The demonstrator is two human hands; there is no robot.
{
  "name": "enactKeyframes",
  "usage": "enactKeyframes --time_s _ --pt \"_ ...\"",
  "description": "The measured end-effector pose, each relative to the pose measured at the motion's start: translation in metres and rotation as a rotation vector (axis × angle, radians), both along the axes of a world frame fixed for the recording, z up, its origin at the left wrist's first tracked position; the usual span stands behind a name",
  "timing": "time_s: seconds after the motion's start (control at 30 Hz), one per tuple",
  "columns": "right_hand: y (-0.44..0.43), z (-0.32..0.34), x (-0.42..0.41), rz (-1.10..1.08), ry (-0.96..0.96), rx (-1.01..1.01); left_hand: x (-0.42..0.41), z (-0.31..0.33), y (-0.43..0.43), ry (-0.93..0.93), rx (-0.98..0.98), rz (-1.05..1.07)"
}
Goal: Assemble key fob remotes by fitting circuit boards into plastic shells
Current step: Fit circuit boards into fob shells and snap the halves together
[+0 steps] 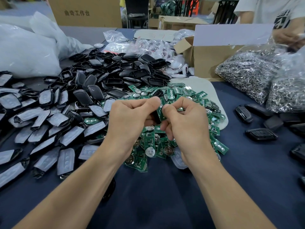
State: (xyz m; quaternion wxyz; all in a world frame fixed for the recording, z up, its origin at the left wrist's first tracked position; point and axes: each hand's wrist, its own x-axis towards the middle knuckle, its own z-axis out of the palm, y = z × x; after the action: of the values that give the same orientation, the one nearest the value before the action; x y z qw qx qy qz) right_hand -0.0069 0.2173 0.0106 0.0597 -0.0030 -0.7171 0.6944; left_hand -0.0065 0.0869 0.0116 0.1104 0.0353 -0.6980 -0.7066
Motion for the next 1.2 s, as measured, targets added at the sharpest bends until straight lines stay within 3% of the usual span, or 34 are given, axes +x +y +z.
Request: enactKeyframes --time_s 0.17,0.37,0.43,0.6,0.7,0.9,1.2 --pt "0.002 0.002 0.002 0.072 -0.015 0.068 -0.002 -0.004 -0.004 0.093 -0.228 0.114" --pt "0.007 -0.001 -0.003 -0.135 0.130 0.383 -0.001 -0.004 -0.003 0.130 -0.306 0.106" --pt "0.010 -0.002 -0.006 -0.128 0.107 0.315 -0.001 -0.004 -0.003 0.145 -0.298 0.093" --pt "0.010 -0.001 -0.007 0.123 -0.031 -0.079 0.000 -0.003 0.000 0.151 -0.278 0.072" --pt "0.010 -0.004 -0.008 0.094 0.020 -0.039 -0.001 -0.005 -0.001 0.127 -0.331 0.057" --pt "0.014 -0.005 -0.010 0.063 0.064 0.036 -0.002 -0.007 -0.002 0.068 -0.221 0.060" --pt "0.011 -0.008 -0.012 0.022 0.114 0.071 0.000 -0.001 0.001 0.134 -0.225 -0.005"
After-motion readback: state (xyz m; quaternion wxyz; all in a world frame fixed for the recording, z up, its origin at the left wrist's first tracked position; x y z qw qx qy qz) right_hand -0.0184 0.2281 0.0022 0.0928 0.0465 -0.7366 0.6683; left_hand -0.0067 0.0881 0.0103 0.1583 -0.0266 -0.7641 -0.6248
